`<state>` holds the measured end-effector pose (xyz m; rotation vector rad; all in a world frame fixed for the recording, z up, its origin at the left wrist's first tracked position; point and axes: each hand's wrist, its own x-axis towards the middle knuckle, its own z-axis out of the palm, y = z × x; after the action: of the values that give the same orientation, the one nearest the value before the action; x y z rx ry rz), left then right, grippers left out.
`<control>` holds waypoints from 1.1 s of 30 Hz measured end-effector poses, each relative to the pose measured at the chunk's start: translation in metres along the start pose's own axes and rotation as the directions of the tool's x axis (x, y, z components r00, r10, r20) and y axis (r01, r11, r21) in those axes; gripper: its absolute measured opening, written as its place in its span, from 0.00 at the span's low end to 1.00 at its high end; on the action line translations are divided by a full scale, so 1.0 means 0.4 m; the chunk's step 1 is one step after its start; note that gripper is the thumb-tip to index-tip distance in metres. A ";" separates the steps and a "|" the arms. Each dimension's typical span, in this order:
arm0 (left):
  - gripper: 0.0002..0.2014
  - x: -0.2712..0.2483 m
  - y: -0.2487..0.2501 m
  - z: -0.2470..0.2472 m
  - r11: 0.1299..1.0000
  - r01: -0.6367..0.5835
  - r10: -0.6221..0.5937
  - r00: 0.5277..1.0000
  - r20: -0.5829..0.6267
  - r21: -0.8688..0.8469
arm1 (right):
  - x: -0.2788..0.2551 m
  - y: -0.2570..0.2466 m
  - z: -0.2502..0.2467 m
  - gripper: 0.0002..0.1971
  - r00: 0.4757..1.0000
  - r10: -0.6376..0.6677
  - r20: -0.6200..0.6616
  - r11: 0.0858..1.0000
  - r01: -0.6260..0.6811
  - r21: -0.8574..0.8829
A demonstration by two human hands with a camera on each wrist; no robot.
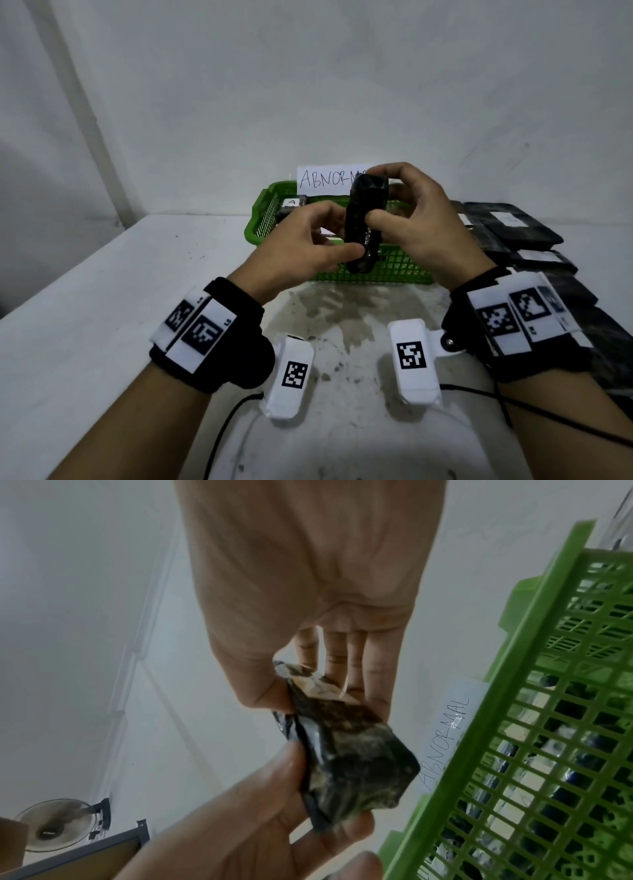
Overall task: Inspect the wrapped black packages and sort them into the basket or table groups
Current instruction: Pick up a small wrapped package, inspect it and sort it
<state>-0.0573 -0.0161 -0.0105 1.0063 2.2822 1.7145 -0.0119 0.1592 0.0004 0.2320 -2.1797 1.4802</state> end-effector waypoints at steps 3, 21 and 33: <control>0.17 0.004 -0.008 -0.007 0.994 -0.048 0.052 0.998 -0.044 0.098 | -0.001 -0.001 -0.001 0.25 0.993 -0.023 0.117 1.000 0.024 -0.007; 0.13 0.023 -0.059 -0.006 0.974 -0.140 0.178 0.959 -0.220 0.177 | -0.005 0.000 0.054 0.08 0.989 0.061 0.134 0.972 -0.089 0.219; 0.14 0.023 -0.018 -0.016 0.912 0.145 -0.189 0.979 -0.081 -0.384 | 0.005 0.039 0.031 0.20 0.988 -0.134 0.073 0.990 0.137 -0.025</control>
<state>-0.0705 -0.0172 -0.0120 0.6288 1.9186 2.0711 -0.0237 0.1544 -0.0149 0.4197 -2.1932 1.3824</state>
